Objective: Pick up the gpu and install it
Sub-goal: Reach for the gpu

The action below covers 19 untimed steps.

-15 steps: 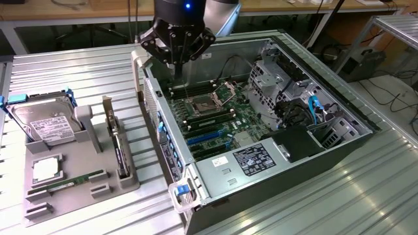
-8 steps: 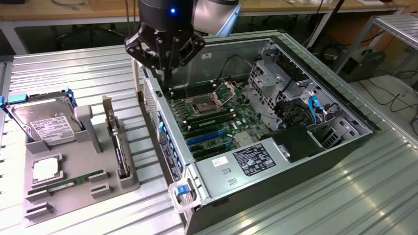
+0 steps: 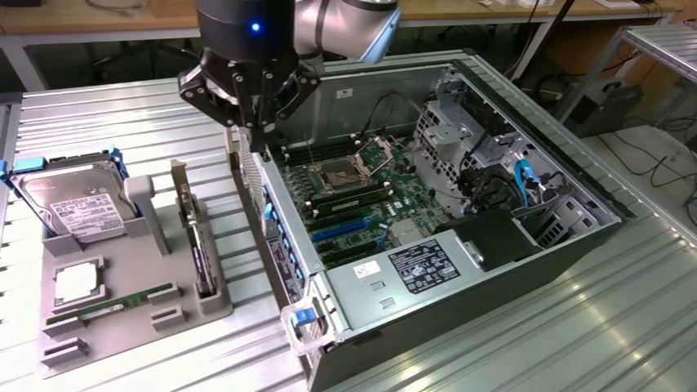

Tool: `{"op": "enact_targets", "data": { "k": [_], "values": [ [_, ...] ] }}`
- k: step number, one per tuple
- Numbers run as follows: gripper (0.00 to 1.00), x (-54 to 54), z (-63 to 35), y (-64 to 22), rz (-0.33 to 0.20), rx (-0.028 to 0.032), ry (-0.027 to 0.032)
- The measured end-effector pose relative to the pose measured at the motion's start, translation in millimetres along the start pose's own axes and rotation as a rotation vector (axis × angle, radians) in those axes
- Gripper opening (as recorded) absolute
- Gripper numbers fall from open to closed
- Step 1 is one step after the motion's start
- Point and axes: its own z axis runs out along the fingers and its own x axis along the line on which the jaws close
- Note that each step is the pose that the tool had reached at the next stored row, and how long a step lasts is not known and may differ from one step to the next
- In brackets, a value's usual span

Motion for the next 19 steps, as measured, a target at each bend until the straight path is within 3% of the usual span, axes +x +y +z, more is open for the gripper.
{"op": "enact_targets", "data": {
  "k": [16,19],
  "values": [
    [0.11,78.6,21.0,-9.3,0.000,0.0000,-0.0001],
    [0.11,80.4,22.1,-9.5,0.000,-0.0002,-0.0002]
  ]
}}
